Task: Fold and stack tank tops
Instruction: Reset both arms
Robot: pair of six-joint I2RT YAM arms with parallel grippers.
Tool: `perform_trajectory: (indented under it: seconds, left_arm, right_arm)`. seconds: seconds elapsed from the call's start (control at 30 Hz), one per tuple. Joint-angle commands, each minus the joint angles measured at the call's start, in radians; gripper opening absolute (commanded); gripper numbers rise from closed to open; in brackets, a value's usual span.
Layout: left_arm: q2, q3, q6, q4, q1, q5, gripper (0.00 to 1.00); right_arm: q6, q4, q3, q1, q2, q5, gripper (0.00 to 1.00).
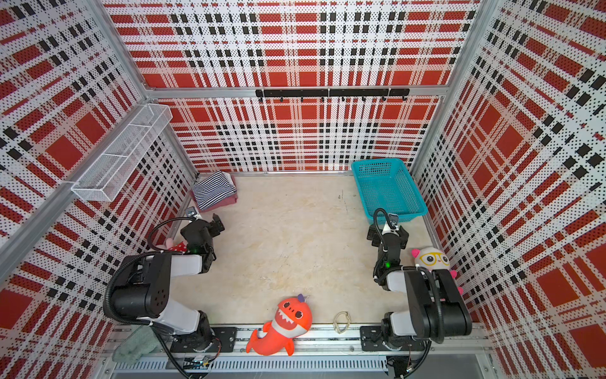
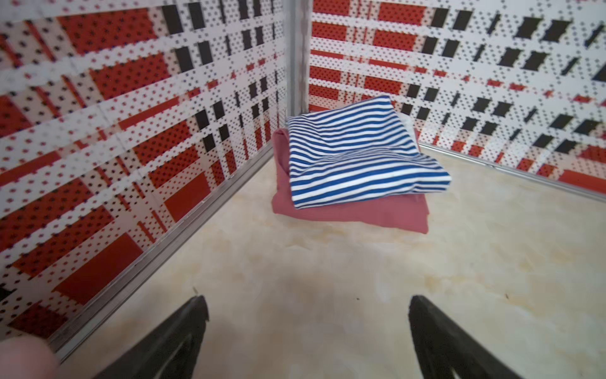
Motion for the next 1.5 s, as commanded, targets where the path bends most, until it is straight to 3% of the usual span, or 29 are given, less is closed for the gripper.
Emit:
perform_trajectory:
  seconds: [0.0,0.07,0.13,0.2,0.3,0.43,0.5,0.57,0.7,1.47]
  left_arm:
    - [-0.017,-0.021,-0.009,0.126,0.000,0.093,0.98]
    - [-0.036,-0.060,0.015,0.186,-0.023,0.071,0.98]
    - [-0.040,-0.102,0.063,0.256,-0.076,0.011,0.98]
    - [-0.013,-0.129,0.115,0.361,-0.141,-0.083,0.98]
    - [-0.021,-0.159,0.098,0.394,-0.126,-0.073,0.98]
    - [0.034,-0.254,0.100,0.639,-0.121,-0.081,0.98]
    - [0.007,-0.244,0.095,0.558,-0.120,-0.085,0.98]
    - [0.027,-0.251,0.094,0.620,-0.119,-0.079,0.98]
    - [0.023,-0.252,0.095,0.611,-0.120,-0.079,0.98]
    - [0.022,-0.250,0.095,0.611,-0.120,-0.079,0.98]
  right_arm:
    - [-0.016,0.331,-0.033,-0.011,0.130,-0.066,1.00]
    - [-0.001,0.217,-0.025,-0.010,0.075,-0.069,1.00]
    - [-0.011,0.318,-0.038,-0.010,0.118,-0.059,1.00]
    - [-0.006,0.257,-0.033,-0.009,0.089,-0.069,1.00]
    - [-0.005,0.308,-0.037,-0.010,0.112,-0.054,1.00]
    - [-0.005,0.273,-0.021,-0.010,0.107,-0.052,1.00]
    - [0.002,0.252,-0.022,-0.010,0.100,-0.054,1.00]
    - [-0.004,0.272,-0.024,-0.010,0.104,-0.047,1.00]
    - [-0.023,0.179,0.022,-0.006,0.104,-0.083,1.00]
    - [-0.032,0.174,0.027,-0.003,0.106,-0.091,1.00]
